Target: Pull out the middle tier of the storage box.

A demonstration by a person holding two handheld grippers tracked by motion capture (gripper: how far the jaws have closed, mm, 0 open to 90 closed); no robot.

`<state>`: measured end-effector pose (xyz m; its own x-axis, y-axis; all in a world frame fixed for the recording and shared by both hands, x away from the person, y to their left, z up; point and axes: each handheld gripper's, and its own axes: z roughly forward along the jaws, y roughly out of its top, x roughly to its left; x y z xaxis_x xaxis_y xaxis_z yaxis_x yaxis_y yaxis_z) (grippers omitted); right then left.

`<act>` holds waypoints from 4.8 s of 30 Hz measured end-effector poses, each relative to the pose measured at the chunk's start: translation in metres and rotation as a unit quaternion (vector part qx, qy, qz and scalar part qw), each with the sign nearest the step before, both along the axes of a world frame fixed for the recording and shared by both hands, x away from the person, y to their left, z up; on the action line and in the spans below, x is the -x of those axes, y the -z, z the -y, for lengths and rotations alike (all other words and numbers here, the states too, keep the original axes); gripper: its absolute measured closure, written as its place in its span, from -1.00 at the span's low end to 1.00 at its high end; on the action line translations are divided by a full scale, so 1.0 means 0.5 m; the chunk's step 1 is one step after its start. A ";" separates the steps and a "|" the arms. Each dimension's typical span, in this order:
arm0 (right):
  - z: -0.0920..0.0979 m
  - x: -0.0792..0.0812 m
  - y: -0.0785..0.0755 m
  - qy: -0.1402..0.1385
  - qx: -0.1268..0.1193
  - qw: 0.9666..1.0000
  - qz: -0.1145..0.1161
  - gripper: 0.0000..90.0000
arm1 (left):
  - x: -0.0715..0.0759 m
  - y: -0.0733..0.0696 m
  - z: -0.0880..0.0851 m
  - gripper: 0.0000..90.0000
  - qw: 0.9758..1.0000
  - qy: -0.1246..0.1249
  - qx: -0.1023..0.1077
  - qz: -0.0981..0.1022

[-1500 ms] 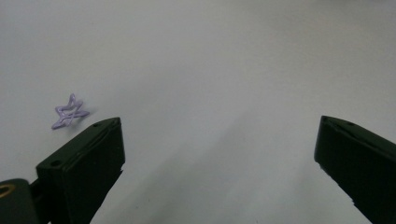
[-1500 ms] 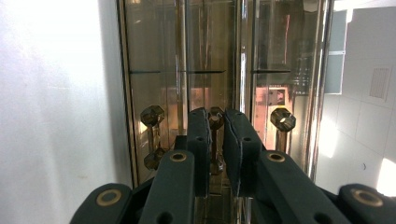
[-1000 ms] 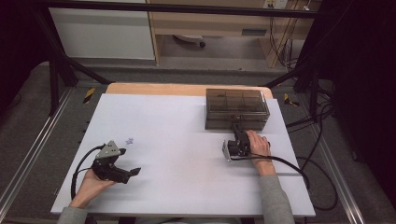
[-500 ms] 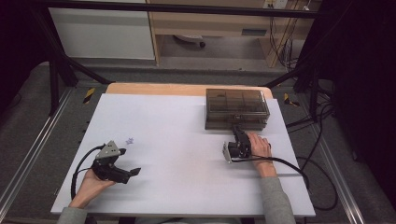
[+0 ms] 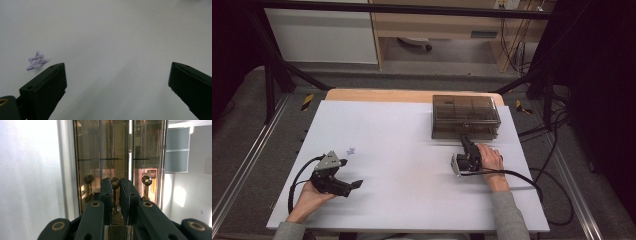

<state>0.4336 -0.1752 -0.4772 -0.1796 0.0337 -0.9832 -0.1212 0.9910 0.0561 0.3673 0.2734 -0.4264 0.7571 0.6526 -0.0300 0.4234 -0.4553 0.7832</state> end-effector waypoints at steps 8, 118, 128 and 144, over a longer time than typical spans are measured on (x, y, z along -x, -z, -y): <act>0.000 0.007 0.001 -0.001 -0.004 1.000 -0.002 0.81 | 0.001 0.000 0.001 -0.97 1.000 0.001 0.000 0.001; 0.009 -0.028 -0.090 -0.008 -0.009 0.977 -0.211 0.48 | 0.001 -0.001 0.003 -0.97 1.000 0.006 -0.002 0.000; 0.010 -0.018 -0.090 -0.013 -0.009 0.977 -0.210 0.49 | 0.001 -0.001 0.003 -0.97 1.000 0.007 -0.003 0.000; 0.025 -0.002 -0.089 -0.034 0.004 0.977 -0.212 0.49 | 0.001 -0.001 0.004 -0.97 1.000 0.007 -0.003 -0.001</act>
<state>0.4344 -0.1879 -0.4328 -0.5722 0.0007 -0.8201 -0.1535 0.9822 0.1079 0.3667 0.2713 -0.4260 0.7666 0.6415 -0.0277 0.4186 -0.4667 0.7791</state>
